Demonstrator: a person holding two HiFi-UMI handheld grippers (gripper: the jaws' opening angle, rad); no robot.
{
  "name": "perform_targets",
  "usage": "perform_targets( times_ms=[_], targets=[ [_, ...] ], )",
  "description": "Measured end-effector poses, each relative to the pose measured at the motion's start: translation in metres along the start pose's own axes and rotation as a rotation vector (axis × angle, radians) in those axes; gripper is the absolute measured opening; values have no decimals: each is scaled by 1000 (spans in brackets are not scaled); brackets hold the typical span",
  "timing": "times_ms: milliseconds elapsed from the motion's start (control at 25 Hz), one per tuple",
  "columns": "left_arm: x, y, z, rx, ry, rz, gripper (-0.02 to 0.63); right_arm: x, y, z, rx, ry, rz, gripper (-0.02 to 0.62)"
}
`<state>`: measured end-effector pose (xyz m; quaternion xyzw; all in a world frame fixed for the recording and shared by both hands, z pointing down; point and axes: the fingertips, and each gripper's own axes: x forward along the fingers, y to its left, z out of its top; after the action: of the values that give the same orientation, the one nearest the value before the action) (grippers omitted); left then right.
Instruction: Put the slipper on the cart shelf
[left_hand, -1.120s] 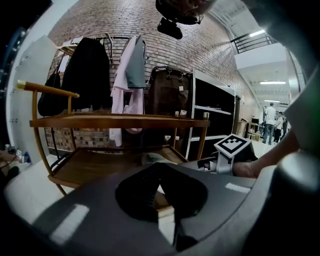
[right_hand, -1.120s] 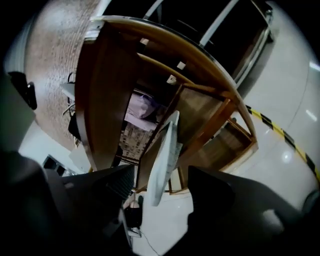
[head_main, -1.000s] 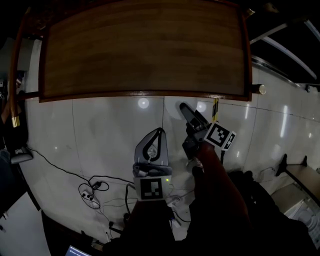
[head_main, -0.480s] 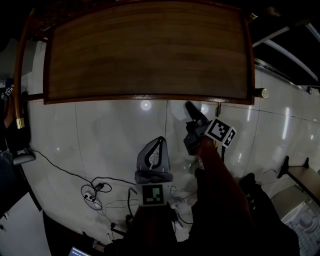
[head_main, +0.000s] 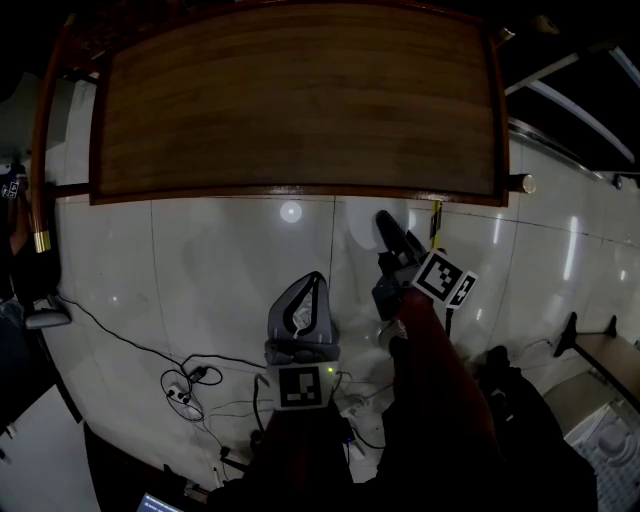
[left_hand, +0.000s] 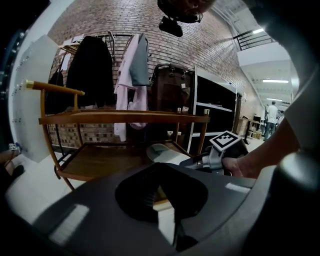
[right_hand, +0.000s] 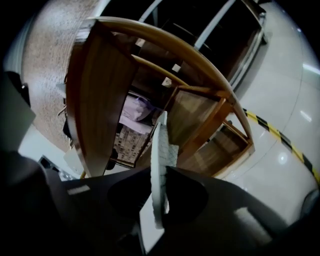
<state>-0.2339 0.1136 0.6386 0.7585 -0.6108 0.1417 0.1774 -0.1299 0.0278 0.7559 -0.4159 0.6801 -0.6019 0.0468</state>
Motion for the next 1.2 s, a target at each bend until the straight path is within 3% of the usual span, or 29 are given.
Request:
perform_targets(
  times_ms=[640,1080,1200],
  targets=[
    [-26,-11,-10,35,0,-19,14,-99,17,-67,-225,-12,-52,57],
    [-31,-17,-24,7,25,-3,14,-185,11,-129,-321,25,-189,58],
    [-32,-18,-24,-8,29,-2,14,-203,18,-133,-394,35,-208,58]
  ],
)
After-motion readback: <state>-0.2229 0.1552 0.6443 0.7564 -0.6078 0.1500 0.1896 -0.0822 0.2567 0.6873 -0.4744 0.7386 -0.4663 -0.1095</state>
